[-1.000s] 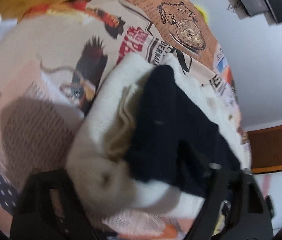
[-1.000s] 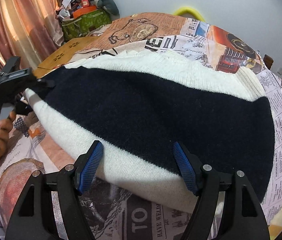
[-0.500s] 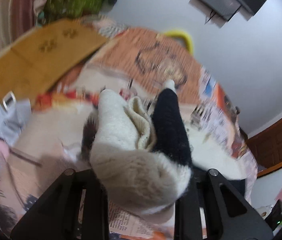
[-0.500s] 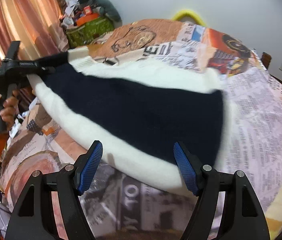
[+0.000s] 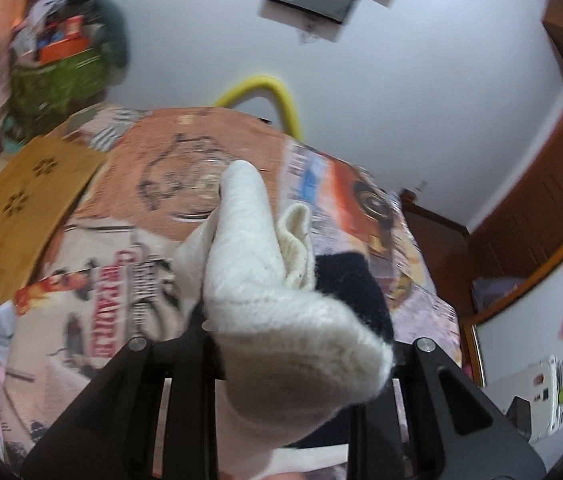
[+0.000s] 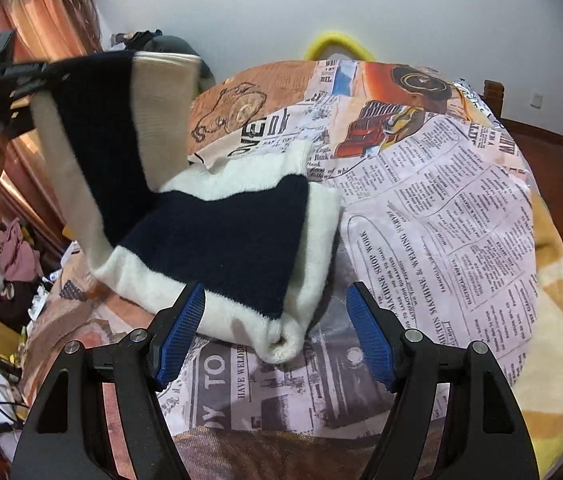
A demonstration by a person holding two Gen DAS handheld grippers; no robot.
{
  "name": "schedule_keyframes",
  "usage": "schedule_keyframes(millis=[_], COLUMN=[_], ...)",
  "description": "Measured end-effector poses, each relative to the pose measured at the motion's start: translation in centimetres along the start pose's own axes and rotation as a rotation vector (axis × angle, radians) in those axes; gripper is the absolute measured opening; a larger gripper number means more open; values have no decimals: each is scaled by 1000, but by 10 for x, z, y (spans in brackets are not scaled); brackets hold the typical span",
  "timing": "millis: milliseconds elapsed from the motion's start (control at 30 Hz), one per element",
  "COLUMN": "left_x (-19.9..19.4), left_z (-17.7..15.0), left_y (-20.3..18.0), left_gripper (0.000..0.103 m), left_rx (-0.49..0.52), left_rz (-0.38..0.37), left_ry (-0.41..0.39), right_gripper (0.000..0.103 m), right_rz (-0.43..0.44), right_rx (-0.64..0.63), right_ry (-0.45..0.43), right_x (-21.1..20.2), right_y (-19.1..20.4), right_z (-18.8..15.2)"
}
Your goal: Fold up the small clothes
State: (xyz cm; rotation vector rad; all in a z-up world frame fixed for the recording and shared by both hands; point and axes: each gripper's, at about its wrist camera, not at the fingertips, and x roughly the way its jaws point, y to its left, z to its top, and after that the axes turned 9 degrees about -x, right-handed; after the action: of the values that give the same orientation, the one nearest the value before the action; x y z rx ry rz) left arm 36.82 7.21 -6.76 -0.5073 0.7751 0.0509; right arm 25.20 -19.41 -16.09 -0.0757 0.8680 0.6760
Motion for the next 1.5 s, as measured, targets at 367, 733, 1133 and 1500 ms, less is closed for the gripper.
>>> schedule_keyframes(millis=[367,733,1133,1500], left_x=[50,75,84,46], left_z=[-62,-107,-132,-155], left_y=[-105,-102,-103,-124], left_gripper=[24,26,44,77], left_rx=[250,314,317,407], left_rz=[-23,-114,-141,-189], left_ry=[109,324,368,318], right_gripper=[70,70,70,70], right_rz=[15,-26,-265,-260], right_rx=[-7,-37,3,-18], right_ry=[-20,17,-132,-86], right_x=[3,51,10,-46], right_y=[-15,-42,-69,-65], right_z=[13,58,70,41])
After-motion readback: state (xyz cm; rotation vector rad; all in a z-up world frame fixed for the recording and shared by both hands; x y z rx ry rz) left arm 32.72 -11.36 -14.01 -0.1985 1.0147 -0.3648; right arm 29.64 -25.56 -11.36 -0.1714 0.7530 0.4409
